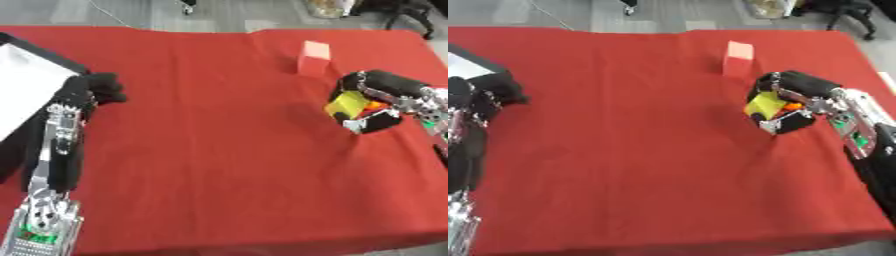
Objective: Pick up the objects with one hand, pass them to the other hand, and then place them into the box on the other side of the table.
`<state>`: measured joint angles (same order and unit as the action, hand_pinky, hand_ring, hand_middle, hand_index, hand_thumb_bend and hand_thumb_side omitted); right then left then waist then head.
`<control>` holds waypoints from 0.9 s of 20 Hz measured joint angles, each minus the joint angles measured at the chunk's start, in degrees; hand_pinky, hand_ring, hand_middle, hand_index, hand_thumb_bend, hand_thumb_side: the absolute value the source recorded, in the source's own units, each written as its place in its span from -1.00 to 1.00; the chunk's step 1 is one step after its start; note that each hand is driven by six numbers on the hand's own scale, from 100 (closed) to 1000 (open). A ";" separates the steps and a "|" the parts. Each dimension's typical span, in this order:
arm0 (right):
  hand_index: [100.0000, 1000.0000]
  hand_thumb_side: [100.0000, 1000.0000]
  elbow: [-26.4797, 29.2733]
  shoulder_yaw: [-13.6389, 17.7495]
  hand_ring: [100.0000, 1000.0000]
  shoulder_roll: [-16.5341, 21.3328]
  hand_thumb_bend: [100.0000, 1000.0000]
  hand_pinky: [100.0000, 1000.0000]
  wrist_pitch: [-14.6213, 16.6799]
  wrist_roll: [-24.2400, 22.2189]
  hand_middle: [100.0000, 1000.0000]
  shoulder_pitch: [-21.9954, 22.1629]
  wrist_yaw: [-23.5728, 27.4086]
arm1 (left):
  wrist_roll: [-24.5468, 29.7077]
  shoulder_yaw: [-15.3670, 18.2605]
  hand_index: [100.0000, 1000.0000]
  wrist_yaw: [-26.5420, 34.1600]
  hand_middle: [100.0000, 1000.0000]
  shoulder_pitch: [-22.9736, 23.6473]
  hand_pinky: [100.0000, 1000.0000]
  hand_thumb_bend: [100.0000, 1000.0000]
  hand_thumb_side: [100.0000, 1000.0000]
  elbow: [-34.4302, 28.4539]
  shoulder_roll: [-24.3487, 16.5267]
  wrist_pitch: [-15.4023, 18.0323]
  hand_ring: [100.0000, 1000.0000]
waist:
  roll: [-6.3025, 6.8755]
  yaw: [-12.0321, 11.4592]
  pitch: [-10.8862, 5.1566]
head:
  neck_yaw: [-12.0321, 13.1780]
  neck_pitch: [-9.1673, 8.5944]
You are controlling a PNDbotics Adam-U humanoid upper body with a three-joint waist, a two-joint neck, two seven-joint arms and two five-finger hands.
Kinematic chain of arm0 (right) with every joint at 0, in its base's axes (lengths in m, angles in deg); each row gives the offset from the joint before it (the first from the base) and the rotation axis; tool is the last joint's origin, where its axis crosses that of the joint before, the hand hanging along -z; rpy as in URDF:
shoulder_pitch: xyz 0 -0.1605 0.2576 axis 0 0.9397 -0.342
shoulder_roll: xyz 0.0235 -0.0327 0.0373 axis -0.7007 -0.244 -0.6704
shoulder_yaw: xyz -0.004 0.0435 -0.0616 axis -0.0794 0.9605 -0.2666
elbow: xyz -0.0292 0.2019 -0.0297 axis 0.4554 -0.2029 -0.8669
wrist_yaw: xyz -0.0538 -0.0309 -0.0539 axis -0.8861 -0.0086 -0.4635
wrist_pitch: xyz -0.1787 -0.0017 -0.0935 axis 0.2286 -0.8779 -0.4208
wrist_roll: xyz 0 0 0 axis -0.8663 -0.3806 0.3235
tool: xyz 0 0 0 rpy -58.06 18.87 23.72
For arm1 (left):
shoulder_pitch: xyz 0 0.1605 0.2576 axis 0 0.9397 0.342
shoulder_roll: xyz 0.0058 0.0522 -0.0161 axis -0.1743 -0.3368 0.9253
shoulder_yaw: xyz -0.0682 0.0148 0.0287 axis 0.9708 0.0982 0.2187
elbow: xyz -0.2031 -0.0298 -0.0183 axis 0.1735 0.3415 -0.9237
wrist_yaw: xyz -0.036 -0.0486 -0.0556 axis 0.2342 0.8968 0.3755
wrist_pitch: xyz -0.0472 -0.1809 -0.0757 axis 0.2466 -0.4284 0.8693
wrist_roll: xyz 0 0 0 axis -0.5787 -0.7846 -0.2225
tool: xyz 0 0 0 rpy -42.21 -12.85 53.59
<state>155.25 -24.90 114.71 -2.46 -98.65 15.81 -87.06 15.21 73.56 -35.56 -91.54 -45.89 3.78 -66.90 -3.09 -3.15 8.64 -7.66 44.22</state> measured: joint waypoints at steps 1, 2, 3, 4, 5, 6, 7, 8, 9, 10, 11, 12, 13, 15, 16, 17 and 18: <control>-0.42 -1.00 0.98 0.00 -0.73 0.13 -1.00 -0.65 -0.04 0.10 -0.65 -0.45 0.82 | -0.01 0.00 0.41 0.00 0.09 0.02 0.46 -0.50 1.00 0.18 -0.10 -0.01 0.12 | -0.01 0.05 -0.08 | 0.00 0.00; -0.43 -1.00 2.05 0.00 -0.74 0.26 -1.00 -0.65 -0.07 0.16 -0.65 -0.87 1.65 | -0.02 0.00 0.41 0.00 0.09 0.05 0.46 -0.50 1.00 0.29 -0.19 -0.02 0.12 | -0.01 0.09 -0.13 | -0.01 0.00; -0.43 -1.00 3.17 0.00 -0.74 0.38 -1.00 -0.65 -0.08 0.17 -0.65 -1.31 2.53 | -0.06 0.00 0.41 0.00 0.09 0.06 0.46 -0.51 1.00 0.53 -0.25 -0.06 0.12 | 0.00 0.17 -0.14 | -0.01 0.00; -0.43 -1.00 4.21 0.00 -0.74 0.43 -1.00 -0.64 -0.11 0.15 -0.65 -1.81 3.47 | -0.13 0.00 0.41 0.00 0.10 0.07 0.46 -0.51 1.00 0.75 -0.36 -0.14 0.12 | 0.04 0.32 -0.14 | -0.01 0.00; -0.44 -1.00 5.30 0.00 -0.75 0.43 -1.00 -0.65 -0.14 0.12 -0.66 -2.31 4.50 | -0.23 0.00 0.41 0.00 0.10 0.07 0.46 -0.51 1.00 1.02 -0.38 -0.24 0.12 | 0.10 0.40 -0.16 | -0.01 0.00; -0.44 -1.00 6.40 -0.01 -0.76 0.41 -1.00 -0.65 -0.18 0.08 -0.67 -2.84 5.61 | -0.32 0.00 0.41 0.00 0.10 0.06 0.46 -0.52 1.00 1.32 -0.38 -0.32 0.12 | 0.15 0.44 -0.20 | -0.02 0.00; -0.44 -1.00 7.47 -0.02 -0.76 0.29 -1.00 -0.65 -0.28 0.01 -0.67 -3.41 6.82 | -0.44 0.00 0.41 0.00 0.10 0.01 0.46 -0.52 1.00 1.62 -0.38 -0.40 0.12 | 0.17 0.57 -0.26 | -0.02 0.00; -0.45 -0.95 8.45 -0.04 -0.77 -0.04 -1.00 -0.66 -0.45 -0.10 -0.68 -3.96 8.13 | -0.59 0.00 0.41 -0.03 0.10 -0.09 0.45 -0.55 1.00 1.92 -0.38 -0.47 0.13 | 0.17 0.75 -0.31 | -0.03 0.00; -0.45 -0.95 9.51 -0.19 -0.77 -0.61 -1.00 -0.66 -0.68 -0.19 -0.68 -4.59 9.56 | -0.81 0.00 0.41 -0.09 0.10 -0.33 0.45 -0.55 1.00 2.30 -0.38 -0.52 0.13 | 0.24 0.85 -0.37 | -0.03 0.01; -0.46 -0.91 10.60 -0.42 -0.78 -1.34 -1.00 -0.66 -1.00 -0.36 -0.68 -5.24 10.99 | -1.10 0.00 0.42 -0.25 0.11 -0.73 0.45 -0.62 1.00 2.72 -0.39 -0.56 0.13 | 0.40 0.93 -0.42 | -0.03 0.01; -0.46 -0.90 11.60 -0.68 -0.78 -2.23 -1.00 -0.66 -1.34 -0.59 -0.68 -5.91 12.42 | -1.43 0.00 0.42 -0.59 0.11 -1.26 0.45 -0.63 1.00 3.25 -0.40 -0.62 0.13 | 0.58 1.04 -0.44 | -0.03 0.01; -0.46 -0.84 12.55 -0.92 -0.79 -3.15 -1.00 -0.66 -1.72 -0.90 -0.69 -6.48 13.78 | -1.81 -0.02 0.46 -1.09 0.12 -1.90 0.45 -0.69 0.98 3.82 -0.41 -0.68 0.14 | 0.79 1.16 -0.44 | -0.03 0.01; -0.46 -0.82 13.47 -1.21 -0.79 -4.21 -1.00 -0.66 -2.17 -1.24 -0.69 -7.05 15.14 | -2.16 -0.13 0.50 -1.89 0.13 -2.76 0.45 -0.71 0.95 4.49 -0.46 -0.69 0.15 | 0.92 1.28 -0.46 | -0.03 0.01; -0.46 -0.76 15.03 -1.77 -0.79 -6.66 -1.00 -0.66 -3.25 -2.02 -0.69 -8.17 17.72 | -2.72 -0.81 0.56 -4.22 0.15 -4.80 0.46 -0.74 0.91 5.94 -0.82 -0.55 0.17 | 1.14 1.57 -0.50 | -0.04 0.01; -0.47 -0.71 15.71 -1.98 -0.80 -7.99 -1.00 -0.66 -3.84 -2.44 -0.70 -8.58 18.92 | -2.94 -1.26 0.59 -5.68 0.16 -5.92 0.46 -0.74 0.89 6.72 -0.99 -0.35 0.18 | 1.21 1.66 -0.52 | -0.04 0.01; -0.47 -0.68 16.27 -2.18 -0.80 -9.30 -1.00 -0.67 -4.50 -2.79 -0.70 -8.92 20.09 | -3.10 -1.83 0.60 -7.17 0.17 -7.09 0.46 -0.74 0.89 7.46 -1.00 -0.13 0.19 | 1.25 1.76 -0.52 | -0.04 0.01; -0.48 -0.62 16.72 -2.28 -0.80 -10.58 -1.00 -0.67 -5.20 -3.05 -0.70 -9.21 21.06 | -3.15 -2.49 0.63 -8.67 0.20 -8.18 0.46 -0.74 0.88 8.17 -1.02 0.19 0.21 | 1.26 1.94 -0.52 | -0.04 0.01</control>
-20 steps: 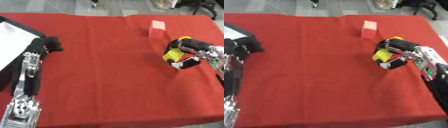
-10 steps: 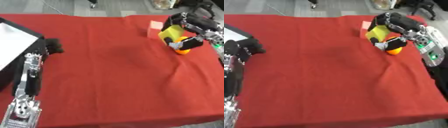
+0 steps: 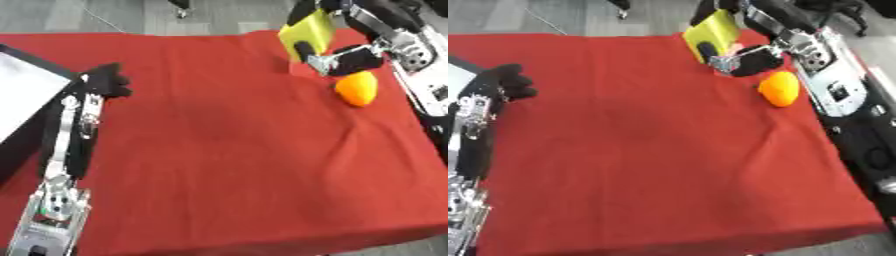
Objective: Pick up the objects with one hand, pass them to the other hand, and then place them into the box on the other side of the table.
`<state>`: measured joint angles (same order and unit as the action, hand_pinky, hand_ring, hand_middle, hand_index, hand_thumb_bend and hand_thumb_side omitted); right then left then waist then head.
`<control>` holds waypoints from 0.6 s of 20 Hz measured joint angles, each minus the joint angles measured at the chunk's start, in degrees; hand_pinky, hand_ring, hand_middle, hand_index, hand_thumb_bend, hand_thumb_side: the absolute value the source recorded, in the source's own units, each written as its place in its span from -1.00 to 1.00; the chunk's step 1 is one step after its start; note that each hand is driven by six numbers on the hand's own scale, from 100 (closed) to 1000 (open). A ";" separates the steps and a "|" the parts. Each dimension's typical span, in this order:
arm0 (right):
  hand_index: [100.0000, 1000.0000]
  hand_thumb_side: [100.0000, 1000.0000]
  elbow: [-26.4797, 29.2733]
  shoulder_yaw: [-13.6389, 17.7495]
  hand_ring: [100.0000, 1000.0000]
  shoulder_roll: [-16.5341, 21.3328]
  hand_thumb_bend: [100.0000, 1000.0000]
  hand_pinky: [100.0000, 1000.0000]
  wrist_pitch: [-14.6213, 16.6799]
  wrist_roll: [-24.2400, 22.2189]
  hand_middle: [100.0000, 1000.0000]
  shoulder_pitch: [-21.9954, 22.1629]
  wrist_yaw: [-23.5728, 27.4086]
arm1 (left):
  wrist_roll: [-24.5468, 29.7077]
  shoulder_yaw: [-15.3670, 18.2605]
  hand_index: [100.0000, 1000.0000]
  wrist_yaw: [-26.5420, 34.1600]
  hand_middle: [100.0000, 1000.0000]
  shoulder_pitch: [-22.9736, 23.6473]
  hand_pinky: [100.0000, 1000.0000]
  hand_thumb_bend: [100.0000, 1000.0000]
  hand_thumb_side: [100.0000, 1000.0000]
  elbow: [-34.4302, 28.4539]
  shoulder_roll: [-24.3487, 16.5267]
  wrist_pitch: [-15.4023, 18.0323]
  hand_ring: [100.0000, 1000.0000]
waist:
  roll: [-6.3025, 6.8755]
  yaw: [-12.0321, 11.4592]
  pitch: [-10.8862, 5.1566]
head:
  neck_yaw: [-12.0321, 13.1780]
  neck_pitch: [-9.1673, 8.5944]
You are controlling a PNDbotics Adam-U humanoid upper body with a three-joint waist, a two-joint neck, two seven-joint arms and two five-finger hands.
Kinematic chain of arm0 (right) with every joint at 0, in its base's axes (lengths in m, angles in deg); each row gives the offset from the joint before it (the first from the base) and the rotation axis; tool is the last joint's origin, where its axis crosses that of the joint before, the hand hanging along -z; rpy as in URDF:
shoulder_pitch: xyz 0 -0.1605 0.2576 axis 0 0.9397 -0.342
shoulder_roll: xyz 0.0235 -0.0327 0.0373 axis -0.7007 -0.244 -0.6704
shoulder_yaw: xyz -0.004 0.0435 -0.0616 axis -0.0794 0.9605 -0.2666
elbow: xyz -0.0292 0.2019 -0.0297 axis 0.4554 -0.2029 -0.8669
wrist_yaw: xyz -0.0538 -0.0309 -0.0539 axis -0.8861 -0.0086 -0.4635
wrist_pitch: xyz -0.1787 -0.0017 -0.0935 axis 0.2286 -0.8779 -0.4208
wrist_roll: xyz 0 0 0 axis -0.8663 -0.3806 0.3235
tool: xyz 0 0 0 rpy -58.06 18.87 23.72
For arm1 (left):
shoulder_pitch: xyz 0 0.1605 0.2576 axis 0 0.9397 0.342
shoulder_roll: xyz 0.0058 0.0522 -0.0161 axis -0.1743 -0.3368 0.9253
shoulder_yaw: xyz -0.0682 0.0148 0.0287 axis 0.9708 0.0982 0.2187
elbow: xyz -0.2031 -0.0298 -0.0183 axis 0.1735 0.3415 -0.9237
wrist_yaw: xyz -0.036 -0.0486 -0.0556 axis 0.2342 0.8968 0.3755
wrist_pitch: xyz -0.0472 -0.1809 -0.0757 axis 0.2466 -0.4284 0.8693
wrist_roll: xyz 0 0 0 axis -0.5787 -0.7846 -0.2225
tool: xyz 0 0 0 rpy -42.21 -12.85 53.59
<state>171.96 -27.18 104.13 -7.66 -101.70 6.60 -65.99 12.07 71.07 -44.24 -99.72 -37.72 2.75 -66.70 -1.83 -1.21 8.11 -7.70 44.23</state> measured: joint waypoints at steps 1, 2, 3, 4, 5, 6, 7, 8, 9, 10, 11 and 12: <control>-0.47 -0.59 0.33 -0.04 -0.80 -1.32 -1.00 -0.67 -0.80 -0.10 -0.70 -0.20 0.85 | 0.06 -0.73 0.64 -1.51 0.21 -1.21 0.46 -0.73 0.87 0.67 -0.03 0.38 0.22 | -0.01 0.15 0.00 | 0.00 0.00; -0.48 -0.50 0.61 -0.08 -0.80 -2.62 -1.00 -0.67 -1.63 -0.08 -0.70 -0.40 1.59 | 0.18 -1.48 0.66 -2.82 0.22 -2.48 0.46 -0.67 0.85 1.33 -0.03 0.76 0.23 | -0.01 0.26 0.00 | 0.00 0.00; -0.48 -0.49 0.86 -0.13 -0.80 -3.96 -1.00 -0.67 -2.47 0.00 -0.70 -0.51 2.22 | 0.37 -2.27 0.67 -3.93 0.23 -3.61 0.46 -0.66 0.85 2.04 0.01 1.11 0.23 | -0.02 0.45 0.00 | 0.00 0.00; -0.48 -0.44 0.98 -0.19 -0.80 -5.26 -1.00 -0.67 -3.30 0.06 -0.70 -0.52 2.80 | 0.65 -3.12 0.68 -4.75 0.24 -4.75 0.46 -0.56 0.85 2.80 0.18 1.42 0.23 | -0.04 0.56 0.00 | 0.02 0.00; -0.48 -0.42 1.02 -0.20 -0.80 -6.44 -1.00 -0.67 -4.05 0.11 -0.70 -0.56 3.24 | 1.00 -3.88 0.69 -5.15 0.24 -5.87 0.46 -0.52 0.84 3.48 0.31 1.72 0.23 | -0.04 0.62 0.00 | 0.04 0.00; -0.48 -0.39 1.12 -0.22 -0.80 -7.60 -1.00 -0.67 -4.69 0.09 -0.70 -0.66 3.62 | 1.47 -4.59 0.70 -5.25 0.24 -6.90 0.47 -0.45 0.87 4.13 0.66 2.00 0.24 | -0.04 0.77 0.01 | 0.06 0.00; -0.48 -0.38 1.31 -0.24 -0.80 -8.56 -1.00 -0.67 -5.22 0.01 -0.70 -0.72 3.95 | 2.09 -5.30 0.71 -5.16 0.25 -7.87 0.47 -0.40 0.88 4.77 1.01 2.16 0.24 | -0.05 0.88 0.01 | 0.09 0.00; -0.48 -0.35 1.48 -0.34 -0.80 -9.51 -1.00 -0.67 -5.73 -0.14 -0.70 -0.77 4.25 | 2.97 -6.03 0.72 -4.76 0.27 -8.97 0.48 -0.27 0.94 5.45 1.47 2.25 0.26 | -0.03 0.91 0.03 | 0.11 0.00; -0.48 -0.35 1.65 -0.51 -0.80 -10.33 -1.00 -0.67 -6.09 -0.36 -0.70 -0.79 4.53 | 4.03 -6.72 0.72 -4.10 0.28 -9.89 0.48 -0.21 0.95 6.05 1.87 2.27 0.26 | -0.01 0.96 0.07 | 0.13 0.00; -0.48 -0.33 1.72 -0.60 -0.80 -11.05 -1.00 -0.67 -6.40 -0.59 -0.70 -0.81 4.76 | 5.24 -7.31 0.73 -3.23 0.30 -10.66 0.50 -0.07 0.97 6.58 2.25 2.23 0.29 | 0.02 1.03 0.09 | 0.15 -0.01; -0.48 -0.33 1.85 -0.70 -0.80 -11.62 -1.00 -0.67 -6.67 -0.85 -0.70 -0.81 4.99 | 6.61 -7.83 0.73 -2.17 0.31 -11.42 0.50 -0.02 0.97 7.02 2.52 2.12 0.30 | 0.08 1.14 0.12 | 0.19 -0.03; -0.48 -0.29 2.00 -0.88 -0.80 -12.04 -1.00 -0.66 -6.92 -1.10 -0.70 -0.81 5.11 | 8.06 -8.31 0.74 -1.22 0.32 -12.21 0.51 0.04 0.90 7.33 2.78 1.94 0.30 | 0.17 1.16 0.14 | 0.26 -0.05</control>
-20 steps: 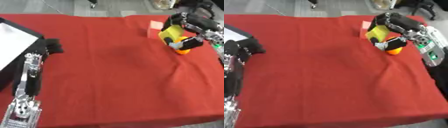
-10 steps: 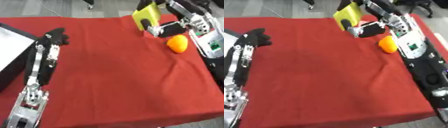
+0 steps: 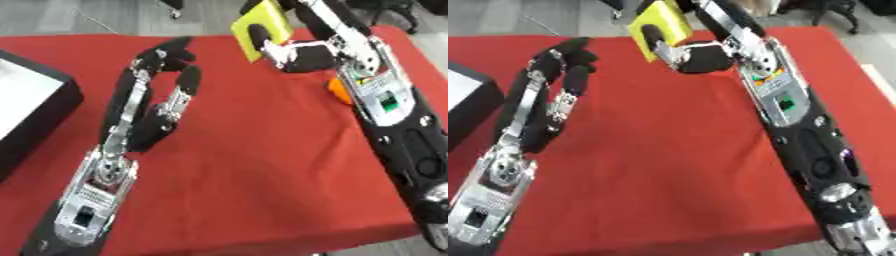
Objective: Pick up the objects with one hand, pass them to the other hand, and then place them into the box on the other side of the table.
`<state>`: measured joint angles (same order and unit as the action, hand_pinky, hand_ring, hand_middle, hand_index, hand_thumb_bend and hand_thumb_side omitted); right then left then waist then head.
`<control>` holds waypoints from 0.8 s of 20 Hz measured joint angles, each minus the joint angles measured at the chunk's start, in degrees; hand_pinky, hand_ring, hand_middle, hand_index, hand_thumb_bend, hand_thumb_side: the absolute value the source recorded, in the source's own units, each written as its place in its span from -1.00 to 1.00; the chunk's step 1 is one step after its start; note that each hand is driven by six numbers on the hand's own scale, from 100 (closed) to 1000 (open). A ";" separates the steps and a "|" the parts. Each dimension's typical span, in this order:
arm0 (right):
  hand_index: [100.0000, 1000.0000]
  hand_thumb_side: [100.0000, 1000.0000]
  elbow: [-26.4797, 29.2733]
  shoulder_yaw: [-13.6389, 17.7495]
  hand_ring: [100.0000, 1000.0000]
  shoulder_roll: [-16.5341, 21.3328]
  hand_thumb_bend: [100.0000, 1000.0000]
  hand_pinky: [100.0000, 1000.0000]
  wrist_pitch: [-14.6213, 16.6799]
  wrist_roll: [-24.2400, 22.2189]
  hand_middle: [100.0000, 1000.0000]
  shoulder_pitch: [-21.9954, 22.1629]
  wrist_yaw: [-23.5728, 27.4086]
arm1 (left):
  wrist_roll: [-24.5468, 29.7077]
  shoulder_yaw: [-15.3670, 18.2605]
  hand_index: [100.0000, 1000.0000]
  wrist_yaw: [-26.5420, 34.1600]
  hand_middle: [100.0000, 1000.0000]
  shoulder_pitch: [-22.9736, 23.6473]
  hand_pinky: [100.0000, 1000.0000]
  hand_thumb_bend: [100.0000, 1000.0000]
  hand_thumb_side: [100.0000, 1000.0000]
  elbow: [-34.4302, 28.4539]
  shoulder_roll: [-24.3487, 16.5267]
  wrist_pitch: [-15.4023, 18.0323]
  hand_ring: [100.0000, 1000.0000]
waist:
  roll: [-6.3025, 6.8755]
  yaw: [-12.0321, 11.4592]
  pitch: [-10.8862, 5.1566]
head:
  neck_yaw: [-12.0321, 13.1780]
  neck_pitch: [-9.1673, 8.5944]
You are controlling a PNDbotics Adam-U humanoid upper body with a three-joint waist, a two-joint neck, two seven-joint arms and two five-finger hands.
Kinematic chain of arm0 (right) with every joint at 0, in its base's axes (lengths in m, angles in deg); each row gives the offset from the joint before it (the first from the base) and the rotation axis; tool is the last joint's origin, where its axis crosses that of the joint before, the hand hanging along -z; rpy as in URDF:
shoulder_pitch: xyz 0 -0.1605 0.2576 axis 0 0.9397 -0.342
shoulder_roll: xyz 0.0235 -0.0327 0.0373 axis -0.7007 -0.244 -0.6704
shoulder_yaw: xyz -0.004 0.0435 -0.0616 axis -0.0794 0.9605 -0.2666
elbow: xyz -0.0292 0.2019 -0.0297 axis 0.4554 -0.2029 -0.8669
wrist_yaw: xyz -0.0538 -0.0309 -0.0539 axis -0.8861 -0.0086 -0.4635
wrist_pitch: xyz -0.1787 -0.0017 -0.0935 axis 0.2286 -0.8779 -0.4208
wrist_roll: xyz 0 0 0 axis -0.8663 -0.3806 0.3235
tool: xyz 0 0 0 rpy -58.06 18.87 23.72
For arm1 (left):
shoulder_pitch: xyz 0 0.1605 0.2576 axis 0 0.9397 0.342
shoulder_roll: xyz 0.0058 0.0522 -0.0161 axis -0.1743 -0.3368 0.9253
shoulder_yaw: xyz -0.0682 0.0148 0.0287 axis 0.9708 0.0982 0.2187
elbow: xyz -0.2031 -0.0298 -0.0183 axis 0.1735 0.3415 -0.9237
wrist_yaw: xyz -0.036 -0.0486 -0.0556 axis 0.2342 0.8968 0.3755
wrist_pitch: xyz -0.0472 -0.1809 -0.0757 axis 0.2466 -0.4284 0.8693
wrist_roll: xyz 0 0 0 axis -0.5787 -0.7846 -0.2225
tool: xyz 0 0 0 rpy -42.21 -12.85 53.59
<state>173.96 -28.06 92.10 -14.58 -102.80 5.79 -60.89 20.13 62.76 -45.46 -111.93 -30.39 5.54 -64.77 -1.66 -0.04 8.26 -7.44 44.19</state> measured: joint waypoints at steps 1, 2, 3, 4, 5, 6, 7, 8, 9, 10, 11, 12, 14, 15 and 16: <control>-0.48 -0.29 0.06 -0.01 -0.80 -0.34 -1.00 -0.66 -0.21 -0.26 -0.70 0.03 0.21 | 1.43 -0.22 0.74 0.76 0.32 -0.63 0.51 0.02 0.87 0.26 0.15 -0.27 0.30 | 0.12 0.01 0.02 | 0.04 -0.01; -0.48 -0.29 0.15 0.03 -0.80 -0.49 -1.00 -0.67 -0.36 -0.56 -0.70 0.17 0.44 | 2.79 -0.30 0.74 1.32 0.32 -1.01 0.52 0.00 0.81 0.43 0.16 -0.62 0.30 | 0.18 0.04 0.06 | 0.07 -0.02; -0.48 -0.29 0.20 0.10 -0.80 -0.59 -1.00 -0.67 -0.50 -0.83 -0.70 0.36 0.58 | 4.11 -0.31 0.74 1.68 0.32 -1.30 0.52 0.00 0.80 0.59 0.17 -1.04 0.31 | 0.19 0.08 0.12 | 0.09 -0.02; -0.48 -0.28 0.20 0.24 -0.80 -0.65 -1.00 -0.67 -0.56 -1.13 -0.70 0.45 0.76 | 5.32 -0.31 0.74 1.87 0.32 -1.49 0.52 0.02 0.80 0.61 0.18 -1.48 0.31 | 0.18 0.09 0.18 | 0.11 -0.03; -0.48 -0.28 0.20 0.36 -0.80 -0.65 -1.00 -0.67 -0.59 -1.42 -0.70 0.47 0.94 | 6.41 -0.29 0.74 1.97 0.32 -1.73 0.52 0.04 0.80 0.61 0.19 -1.91 0.30 | 0.18 0.12 0.24 | 0.12 -0.03; -0.48 -0.28 0.28 0.37 -0.80 -0.67 -1.00 -0.67 -0.58 -1.66 -0.71 0.54 1.03 | 7.41 -0.28 0.74 2.01 0.32 -1.89 0.52 0.07 0.81 0.66 0.19 -2.33 0.30 | 0.21 0.20 0.28 | 0.15 -0.04; -0.48 -0.27 0.36 0.37 -0.80 -0.72 -1.00 -0.67 -0.59 -1.85 -0.71 0.59 1.20 | 8.28 -0.27 0.74 2.04 0.32 -1.92 0.52 0.07 0.84 0.83 0.22 -2.73 0.30 | 0.25 0.27 0.32 | 0.19 -0.04; -0.48 -0.27 0.37 0.36 -0.80 -0.81 -1.00 -0.67 -0.60 -1.98 -0.71 0.61 1.36 | 9.01 -0.28 0.74 2.13 0.31 -2.06 0.51 0.08 0.86 0.96 0.35 -3.09 0.30 | 0.29 0.28 0.35 | 0.26 -0.05; -0.48 -0.27 0.39 0.36 -0.80 -0.90 -1.00 -0.67 -0.62 -2.10 -0.71 0.62 1.46 | 9.58 -0.28 0.74 2.31 0.31 -2.21 0.51 0.08 0.87 1.06 0.43 -3.45 0.29 | 0.32 0.28 0.39 | 0.29 -0.05; -0.48 -0.27 0.39 0.36 -0.80 -0.99 -1.00 -0.67 -0.66 -2.21 -0.71 0.67 1.48 | 9.93 -0.26 0.74 2.53 0.31 -2.27 0.51 0.08 0.87 1.20 0.45 -3.78 0.29 | 0.35 0.28 0.44 | 0.29 -0.05; -0.48 -0.27 0.39 0.36 -0.80 -1.07 -1.00 -0.67 -0.65 -2.30 -0.71 0.74 1.49 | 10.19 -0.23 0.73 2.82 0.30 -2.30 0.50 0.08 0.91 1.31 0.52 -4.07 0.29 | 0.36 0.28 0.50 | 0.29 -0.06; -0.48 -0.26 0.39 0.36 -0.80 -1.10 -1.00 -0.67 -0.66 -2.35 -0.71 0.82 1.49 | 10.33 -0.12 0.73 3.17 0.30 -2.30 0.50 -0.08 0.92 1.46 0.76 -4.35 0.29 | 0.36 0.28 0.52 | 0.29 -0.06; -0.48 -0.27 0.38 0.36 -0.80 -1.10 -1.00 -0.67 -0.73 -2.47 -0.71 0.88 1.49 | 10.11 -0.08 0.73 3.81 0.30 -2.35 0.50 0.04 0.92 1.86 1.17 -5.11 0.28 | 0.36 0.28 0.53 | 0.30 -0.06; -0.48 -0.27 0.37 0.36 -0.80 -1.10 -1.00 -0.67 -0.76 -2.51 -0.71 0.89 1.49 | 9.80 -0.07 0.73 4.01 0.30 -2.38 0.50 0.02 0.92 2.04 1.38 -5.52 0.28 | 0.35 0.28 0.53 | 0.30 -0.06; -0.48 -0.26 0.37 0.35 -0.80 -1.10 -1.00 -0.67 -0.81 -2.56 -0.71 0.89 1.49 | 9.41 -0.07 0.73 4.15 0.29 -2.40 0.50 0.01 0.93 2.19 1.46 -5.90 0.28 | 0.33 0.27 0.53 | 0.30 -0.06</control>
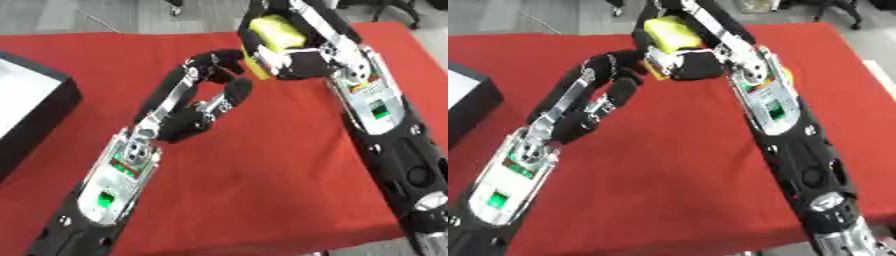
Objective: Pick up the objects with one hand, pass them to the other hand, and then place them into the box on the other side of the table.
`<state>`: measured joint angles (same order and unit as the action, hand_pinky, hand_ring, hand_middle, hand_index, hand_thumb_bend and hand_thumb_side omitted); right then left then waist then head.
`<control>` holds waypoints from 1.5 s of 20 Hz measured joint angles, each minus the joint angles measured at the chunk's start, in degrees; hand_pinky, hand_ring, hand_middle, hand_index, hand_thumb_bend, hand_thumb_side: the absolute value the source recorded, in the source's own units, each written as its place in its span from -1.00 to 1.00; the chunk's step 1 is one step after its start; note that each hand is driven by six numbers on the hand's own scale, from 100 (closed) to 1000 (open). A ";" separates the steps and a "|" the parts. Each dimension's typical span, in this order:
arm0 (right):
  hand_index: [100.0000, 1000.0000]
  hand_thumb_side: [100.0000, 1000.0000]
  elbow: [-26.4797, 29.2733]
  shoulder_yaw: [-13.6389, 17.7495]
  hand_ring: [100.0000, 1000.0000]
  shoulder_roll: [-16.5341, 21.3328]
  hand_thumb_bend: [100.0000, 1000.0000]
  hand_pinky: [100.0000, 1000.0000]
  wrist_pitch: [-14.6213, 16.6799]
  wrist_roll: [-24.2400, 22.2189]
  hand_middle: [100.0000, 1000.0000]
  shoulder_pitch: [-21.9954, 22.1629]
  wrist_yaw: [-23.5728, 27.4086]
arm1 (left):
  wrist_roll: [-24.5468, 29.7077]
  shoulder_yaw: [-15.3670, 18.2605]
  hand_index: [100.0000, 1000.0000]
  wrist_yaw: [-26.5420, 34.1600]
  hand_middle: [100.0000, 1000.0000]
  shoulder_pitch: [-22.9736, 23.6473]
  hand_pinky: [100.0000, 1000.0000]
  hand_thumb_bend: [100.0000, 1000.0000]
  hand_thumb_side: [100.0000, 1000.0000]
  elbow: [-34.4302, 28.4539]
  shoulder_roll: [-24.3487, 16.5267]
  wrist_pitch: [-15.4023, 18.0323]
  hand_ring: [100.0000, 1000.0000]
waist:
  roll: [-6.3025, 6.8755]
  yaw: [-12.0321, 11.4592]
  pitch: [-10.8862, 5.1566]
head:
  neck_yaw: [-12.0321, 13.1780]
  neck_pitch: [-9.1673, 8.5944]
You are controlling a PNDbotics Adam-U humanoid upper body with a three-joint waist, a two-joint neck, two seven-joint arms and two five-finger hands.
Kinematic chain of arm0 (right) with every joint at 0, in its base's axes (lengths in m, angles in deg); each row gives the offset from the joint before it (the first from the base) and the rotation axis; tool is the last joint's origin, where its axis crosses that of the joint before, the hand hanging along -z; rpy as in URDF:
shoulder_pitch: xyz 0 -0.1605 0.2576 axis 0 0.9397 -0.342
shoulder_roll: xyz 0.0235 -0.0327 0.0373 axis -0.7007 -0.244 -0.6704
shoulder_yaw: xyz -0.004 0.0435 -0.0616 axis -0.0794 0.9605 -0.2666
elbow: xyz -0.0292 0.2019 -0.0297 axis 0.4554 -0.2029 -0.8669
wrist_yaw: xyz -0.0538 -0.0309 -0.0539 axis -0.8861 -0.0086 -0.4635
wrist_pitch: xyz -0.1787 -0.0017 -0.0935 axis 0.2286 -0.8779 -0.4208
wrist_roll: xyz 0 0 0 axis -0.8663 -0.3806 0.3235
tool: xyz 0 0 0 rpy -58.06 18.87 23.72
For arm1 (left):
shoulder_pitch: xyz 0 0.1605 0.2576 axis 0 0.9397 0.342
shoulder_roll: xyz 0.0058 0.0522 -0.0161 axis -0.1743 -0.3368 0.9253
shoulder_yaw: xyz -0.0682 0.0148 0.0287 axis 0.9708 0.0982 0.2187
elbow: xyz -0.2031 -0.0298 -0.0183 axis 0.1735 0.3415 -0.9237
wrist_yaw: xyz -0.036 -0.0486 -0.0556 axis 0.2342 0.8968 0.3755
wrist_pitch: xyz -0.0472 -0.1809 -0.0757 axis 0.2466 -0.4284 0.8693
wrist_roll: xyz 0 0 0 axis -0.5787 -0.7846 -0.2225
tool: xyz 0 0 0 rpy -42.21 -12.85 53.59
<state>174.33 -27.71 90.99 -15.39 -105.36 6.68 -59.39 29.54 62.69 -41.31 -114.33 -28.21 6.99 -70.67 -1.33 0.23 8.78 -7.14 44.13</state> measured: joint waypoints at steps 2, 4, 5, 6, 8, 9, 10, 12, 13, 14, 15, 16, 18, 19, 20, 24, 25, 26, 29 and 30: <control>-0.48 -0.27 0.01 -0.07 -0.80 -0.10 -1.00 -0.67 -0.02 -0.03 -0.71 -0.01 0.02 | -0.77 -0.03 0.72 0.08 0.29 -0.07 0.49 0.01 0.96 0.32 0.29 -0.75 0.28 | -0.05 -0.01 0.00 | 0.00 0.00; -0.48 -0.27 0.02 -0.49 -0.80 -0.61 -1.00 -0.67 0.00 -0.04 -0.71 -0.06 0.13 | -1.33 -0.17 0.72 0.12 0.29 -0.07 0.49 0.02 0.98 0.86 0.87 -1.31 0.27 | -0.08 -0.07 0.01 | 0.00 0.00; -0.48 -0.28 0.02 -0.63 -0.80 -0.68 -1.00 -0.67 0.00 -0.04 -0.71 -0.08 0.17 | -1.52 -0.30 0.72 0.19 0.28 -0.05 0.49 0.04 1.00 0.98 1.02 -1.50 0.27 | -0.10 -0.12 0.01 | 0.00 0.00; -0.48 -0.28 0.03 -0.73 -0.80 -0.72 -1.00 -0.67 -0.01 -0.04 -0.71 -0.16 0.18 | -1.65 -0.41 0.72 0.35 0.28 0.03 0.49 0.04 1.00 1.09 1.08 -1.64 0.27 | -0.12 -0.13 0.01 | 0.00 0.00; -0.48 -0.28 0.06 -0.74 -0.80 -0.91 -1.00 -0.67 -0.02 0.01 -0.71 -0.46 0.18 | -1.77 -0.49 0.72 1.00 0.28 0.53 0.49 0.07 1.00 1.19 1.55 -1.78 0.27 | -0.15 -0.17 0.05 | 0.00 -0.01; -0.48 -0.28 0.17 -0.74 -0.80 -1.02 -1.00 -0.67 -0.04 0.05 -0.71 -0.55 0.18 | -1.79 -0.51 0.72 1.45 0.28 0.98 0.49 0.07 1.00 1.20 1.70 -1.81 0.27 | -0.15 -0.21 0.08 | 0.00 -0.08; -0.48 -0.28 0.30 -0.74 -0.80 -1.07 -1.00 -0.67 -0.05 0.08 -0.71 -0.56 0.18 | -1.83 -0.53 0.72 1.94 0.28 1.48 0.49 0.07 1.00 1.21 1.79 -1.86 0.27 | -0.16 -0.21 0.08 | 0.00 -0.16; -0.48 -0.29 0.36 -0.71 -0.80 -1.07 -1.00 -0.67 -0.12 0.26 -0.70 -0.70 0.18 | -1.88 -0.57 0.72 2.72 0.28 2.33 0.48 0.11 1.00 1.28 1.95 -1.93 0.27 | -0.15 -0.22 0.09 | 0.00 -0.29; -0.48 -0.29 0.37 -0.70 -0.80 -1.07 -1.00 -0.67 -0.18 0.40 -0.70 -0.84 0.18 | -1.92 -0.59 0.72 3.08 0.27 2.78 0.48 0.14 1.00 1.46 1.95 -1.99 0.27 | -0.13 -0.22 0.10 | 0.00 -0.39; -0.48 -0.29 0.39 -0.67 -0.80 -1.07 -1.00 -0.67 -0.20 0.49 -0.70 -1.00 0.18 | -1.93 -0.60 0.72 3.45 0.27 3.24 0.48 0.14 1.00 1.65 1.96 -2.03 0.27 | -0.13 -0.23 0.10 | -0.01 -0.40; -0.48 -0.29 0.45 -0.64 -0.80 -1.08 -1.00 -0.67 -0.24 0.63 -0.70 -1.04 0.18 | -1.94 -0.61 0.72 3.84 0.28 3.58 0.49 0.21 1.00 1.89 1.97 -2.04 0.27 | -0.13 -0.26 0.10 | -0.01 -0.40; -0.48 -0.29 0.57 -0.55 -0.80 -1.08 -1.00 -0.67 -0.31 0.76 -0.70 -1.05 0.18 | -1.93 -0.63 0.72 4.32 0.28 3.87 0.49 0.22 1.00 2.10 1.99 -2.04 0.27 | -0.13 -0.26 0.11 | -0.02 -0.41; -0.48 -0.28 0.94 -0.36 -0.80 -1.08 -1.00 -0.67 -0.44 0.94 -0.70 -1.09 0.18 | -1.86 -0.71 0.72 5.59 0.29 4.24 0.49 0.32 1.00 2.71 2.15 -1.91 0.28 | -0.14 -0.29 0.11 | -0.03 -0.42; -0.48 -0.27 1.08 -0.35 -0.80 -1.11 -1.00 -0.67 -0.52 1.03 -0.70 -1.16 0.19 | -1.76 -0.75 0.72 6.31 0.30 4.30 0.50 0.40 1.00 3.08 2.41 -1.70 0.29 | -0.16 -0.29 0.11 | -0.03 -0.42; -0.48 -0.27 1.15 -0.34 -0.79 -1.13 -1.00 -0.67 -0.57 1.07 -0.70 -1.27 0.26 | -1.72 -0.76 0.72 7.15 0.30 4.35 0.50 0.42 1.00 3.50 2.61 -1.40 0.29 | -0.17 -0.30 0.11 | -0.03 -0.43; -0.48 -0.23 1.43 -0.34 -0.80 -1.41 -1.00 -0.67 -0.78 1.10 -0.70 -1.32 0.99 | -2.19 -0.75 0.72 11.46 0.32 4.34 0.50 0.58 1.00 5.17 3.31 0.42 0.31 | -0.24 -0.32 0.12 | -0.01 -0.44; -0.48 -0.22 1.44 -0.35 -0.80 -1.59 -1.00 -0.68 -0.86 1.02 -0.71 -1.32 1.21 | -2.37 -0.75 0.73 12.65 0.33 4.25 0.50 0.65 1.00 5.59 3.51 0.88 0.32 | -0.25 -0.32 0.13 | 0.00 -0.44; -0.48 -0.22 1.45 -0.35 -0.80 -1.66 -1.00 -0.68 -0.96 0.93 -0.71 -1.32 1.43 | -2.54 -0.74 0.73 13.80 0.34 4.04 0.51 0.67 1.00 6.01 3.59 1.29 0.32 | -0.28 -0.32 0.14 | 0.00 -0.44; -0.48 -0.20 1.50 -0.39 -0.80 -2.02 -1.00 -0.67 -1.20 0.65 -0.71 -1.31 1.96 | -2.68 -0.74 0.74 16.85 0.36 3.25 0.51 0.74 1.00 7.08 4.16 2.18 0.33 | -0.40 -0.31 0.20 | 0.02 -0.44; -0.48 -0.20 1.57 -0.42 -0.80 -2.15 -1.00 -0.67 -1.26 0.58 -0.71 -1.30 2.02 | -2.64 -0.74 0.74 17.60 0.36 2.97 0.51 0.76 1.00 7.33 4.34 2.36 0.34 | -0.43 -0.31 0.24 | 0.02 -0.44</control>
<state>175.90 -28.13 88.84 -16.65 -104.78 5.37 -57.38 26.90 61.95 -23.71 -111.36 -20.88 11.33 -68.31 -1.76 -0.08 9.03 -7.12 43.68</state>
